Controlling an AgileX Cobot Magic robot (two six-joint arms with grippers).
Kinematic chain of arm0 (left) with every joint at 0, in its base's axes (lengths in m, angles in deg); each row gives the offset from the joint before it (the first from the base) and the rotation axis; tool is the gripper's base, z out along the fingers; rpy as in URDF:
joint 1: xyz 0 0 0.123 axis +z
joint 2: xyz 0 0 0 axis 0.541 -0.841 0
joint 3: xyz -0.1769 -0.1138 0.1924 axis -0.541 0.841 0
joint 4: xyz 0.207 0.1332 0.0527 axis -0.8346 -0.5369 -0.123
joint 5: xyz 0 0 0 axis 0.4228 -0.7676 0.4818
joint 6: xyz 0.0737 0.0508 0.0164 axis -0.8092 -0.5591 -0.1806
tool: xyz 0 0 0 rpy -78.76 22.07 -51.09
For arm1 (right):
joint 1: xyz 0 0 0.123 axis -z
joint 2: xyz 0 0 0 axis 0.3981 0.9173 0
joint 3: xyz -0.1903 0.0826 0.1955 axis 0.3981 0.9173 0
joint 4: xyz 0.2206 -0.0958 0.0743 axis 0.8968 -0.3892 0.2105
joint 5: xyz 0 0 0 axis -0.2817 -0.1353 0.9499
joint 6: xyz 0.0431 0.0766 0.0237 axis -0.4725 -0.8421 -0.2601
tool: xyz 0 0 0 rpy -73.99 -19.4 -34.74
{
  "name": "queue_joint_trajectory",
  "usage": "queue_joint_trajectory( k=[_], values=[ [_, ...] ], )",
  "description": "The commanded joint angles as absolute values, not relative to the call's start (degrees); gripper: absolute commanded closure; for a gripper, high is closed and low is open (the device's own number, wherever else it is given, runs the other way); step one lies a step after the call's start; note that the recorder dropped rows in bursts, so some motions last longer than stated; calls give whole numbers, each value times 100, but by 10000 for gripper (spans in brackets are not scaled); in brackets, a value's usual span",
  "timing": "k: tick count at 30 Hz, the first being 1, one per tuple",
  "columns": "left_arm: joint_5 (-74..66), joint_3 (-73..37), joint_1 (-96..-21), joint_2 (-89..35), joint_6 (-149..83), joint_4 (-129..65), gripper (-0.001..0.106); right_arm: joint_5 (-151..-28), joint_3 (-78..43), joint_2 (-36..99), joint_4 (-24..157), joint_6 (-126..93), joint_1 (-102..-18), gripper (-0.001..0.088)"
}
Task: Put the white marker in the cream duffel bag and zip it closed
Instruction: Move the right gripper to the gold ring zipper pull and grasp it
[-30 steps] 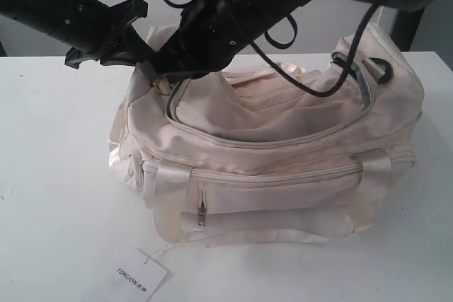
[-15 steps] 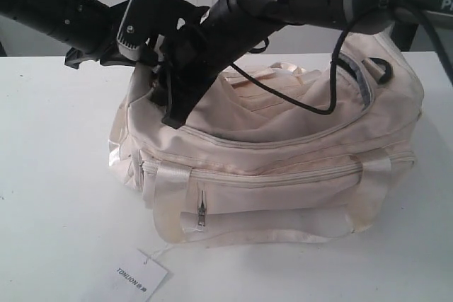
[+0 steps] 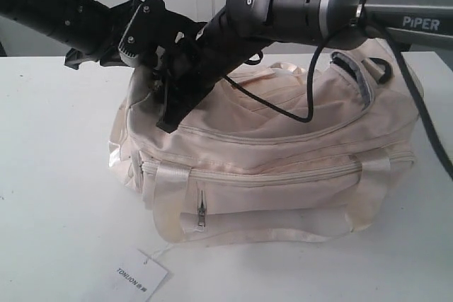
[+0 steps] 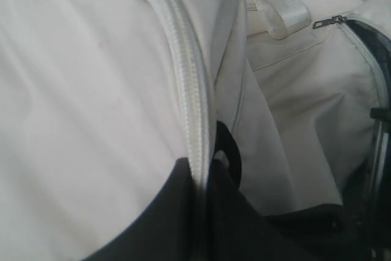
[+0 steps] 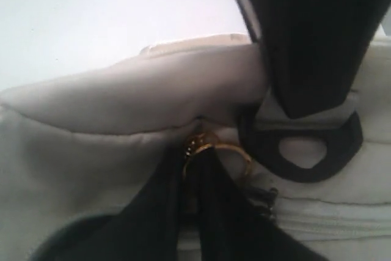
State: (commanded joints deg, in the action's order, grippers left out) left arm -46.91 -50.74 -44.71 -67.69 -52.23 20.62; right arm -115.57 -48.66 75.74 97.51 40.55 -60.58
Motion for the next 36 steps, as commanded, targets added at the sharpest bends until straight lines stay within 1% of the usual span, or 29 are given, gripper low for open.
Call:
queue_joint_trajectory(
  k=[6,16,24,36],
  values=[
    [-4681,-5074,-4471,-6769,-5260,2062,1053,-11557,-4866,7270,9458,3085,-6058,868],
    [-4680,-5074,-4471,-6769,-5346,2026,1053,-11641,-4866,6859,9408,2302,-6048,868],
    [-4691,-5074,-4471,-6769,-5346,2026,1053,-11997,-4866,6796,9383,1542,-5992,868],
    [-4677,-5074,-4471,-6769,-5346,2026,1053,-12820,-4866,6796,9487,1226,-5992,868]
  ],
)
